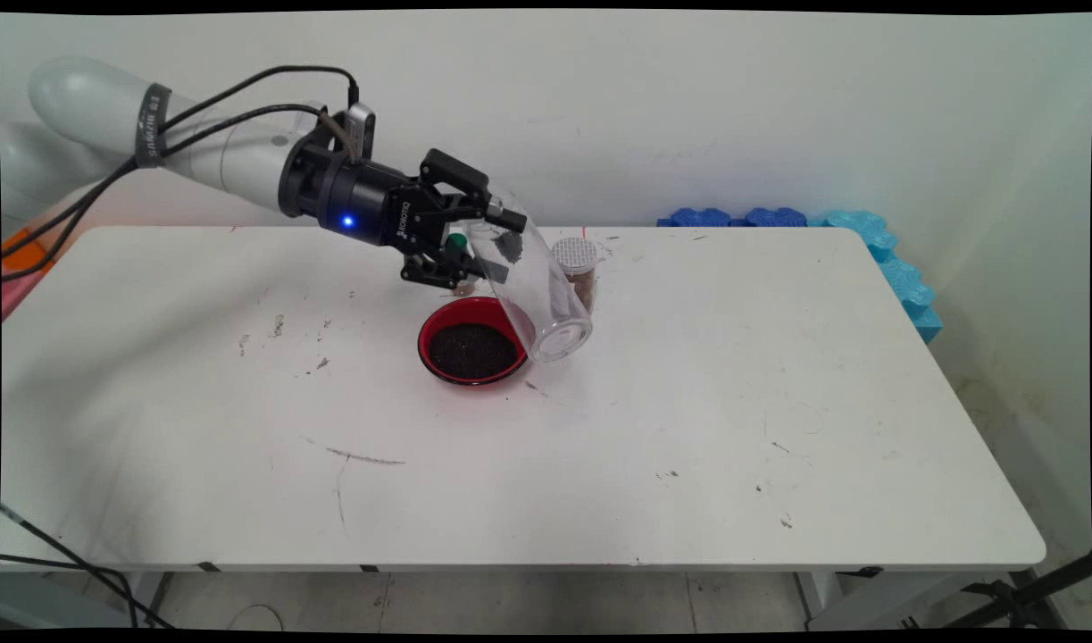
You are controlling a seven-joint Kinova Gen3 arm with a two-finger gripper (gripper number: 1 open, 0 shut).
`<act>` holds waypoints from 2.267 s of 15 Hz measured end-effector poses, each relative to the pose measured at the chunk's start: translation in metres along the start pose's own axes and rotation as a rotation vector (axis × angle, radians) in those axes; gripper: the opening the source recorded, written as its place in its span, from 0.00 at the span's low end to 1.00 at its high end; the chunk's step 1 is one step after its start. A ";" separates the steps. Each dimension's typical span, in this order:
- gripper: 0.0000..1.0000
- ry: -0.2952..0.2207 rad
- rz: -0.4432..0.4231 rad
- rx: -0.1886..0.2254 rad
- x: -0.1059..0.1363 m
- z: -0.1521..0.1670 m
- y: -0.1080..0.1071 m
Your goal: Pour the black seasoning powder in the red bowl
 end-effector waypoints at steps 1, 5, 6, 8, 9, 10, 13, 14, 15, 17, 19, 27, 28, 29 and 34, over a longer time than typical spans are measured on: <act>0.00 0.001 0.030 0.003 0.000 0.000 0.001; 0.00 -0.001 0.233 0.025 -0.003 -0.001 0.010; 0.00 -0.001 0.287 0.030 -0.004 -0.001 0.013; 0.00 0.005 0.385 0.043 -0.005 -0.001 0.018; 0.00 0.011 0.437 0.051 -0.005 0.000 0.021; 0.00 0.016 0.490 0.056 -0.005 0.000 0.025; 0.00 0.021 0.642 0.068 -0.008 -0.001 0.034; 0.00 0.023 0.688 0.071 -0.010 -0.001 0.037; 0.00 0.025 0.741 0.075 -0.011 -0.001 0.041; 0.00 0.029 0.840 0.083 -0.013 -0.001 0.047; 0.00 0.030 0.948 0.092 -0.016 -0.002 0.055; 0.00 0.005 1.314 0.126 -0.027 0.000 0.074; 0.00 -0.002 1.368 0.135 -0.029 0.000 0.076; 0.00 -0.013 1.413 0.142 -0.030 0.001 0.077; 0.00 -0.067 1.541 0.160 -0.044 0.007 0.072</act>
